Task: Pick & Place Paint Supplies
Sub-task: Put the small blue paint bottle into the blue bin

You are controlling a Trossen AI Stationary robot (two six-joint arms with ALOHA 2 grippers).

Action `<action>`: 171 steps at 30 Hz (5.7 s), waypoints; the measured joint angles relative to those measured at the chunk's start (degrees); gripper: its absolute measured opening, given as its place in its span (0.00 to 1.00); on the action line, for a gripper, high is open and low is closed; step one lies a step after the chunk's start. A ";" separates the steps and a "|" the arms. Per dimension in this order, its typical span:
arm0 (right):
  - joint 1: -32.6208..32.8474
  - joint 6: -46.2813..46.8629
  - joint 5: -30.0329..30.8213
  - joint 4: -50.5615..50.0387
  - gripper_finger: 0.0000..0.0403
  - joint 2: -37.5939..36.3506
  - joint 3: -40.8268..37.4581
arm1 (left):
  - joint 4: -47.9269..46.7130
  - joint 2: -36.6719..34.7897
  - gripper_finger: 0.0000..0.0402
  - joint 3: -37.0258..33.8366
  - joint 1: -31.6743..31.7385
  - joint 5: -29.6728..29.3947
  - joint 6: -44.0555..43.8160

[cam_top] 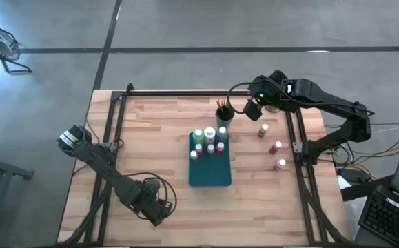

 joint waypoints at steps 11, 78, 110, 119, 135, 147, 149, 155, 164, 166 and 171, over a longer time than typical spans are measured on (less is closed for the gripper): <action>0.01 0.00 0.01 0.00 0.90 0.00 0.00 | 0.22 -0.04 0.61 0.02 0.09 -0.71 0.13; 0.02 -0.02 0.00 0.00 0.90 0.00 0.00 | 1.03 0.04 0.61 -0.08 -0.17 2.64 0.53; 0.01 0.00 0.01 0.02 0.90 -0.01 0.00 | 2.53 0.07 0.42 -1.73 0.70 2.95 -0.39; 0.01 -0.01 0.01 0.00 0.90 0.00 0.00 | 2.30 0.07 0.36 -1.73 0.90 3.06 -0.39; 0.02 -0.01 0.01 0.02 0.90 -0.01 0.00 | 0.84 -0.04 0.32 -0.94 1.67 4.15 0.00; 0.02 -0.02 0.01 0.04 0.90 -0.02 0.00 | 0.69 -0.05 0.32 -0.87 2.17 4.07 0.22; 0.02 0.00 0.01 0.04 0.90 -0.02 0.00 | 0.52 -0.20 0.32 -0.87 2.25 3.98 0.24; 0.02 -0.02 0.01 0.06 0.90 0.00 0.00 | -0.19 -0.55 0.32 -0.87 2.64 3.93 0.17; 0.02 0.00 0.01 0.08 0.90 0.00 0.00 | -2.90 -0.61 0.31 0.91 3.48 3.51 0.15; 0.00 -0.02 -0.01 0.06 0.90 0.00 0.00 | -3.79 -0.61 0.31 1.54 3.97 3.08 0.28; 0.02 -0.01 0.00 0.08 0.90 0.00 0.00 | -4.61 -0.61 0.31 2.41 5.53 2.38 1.89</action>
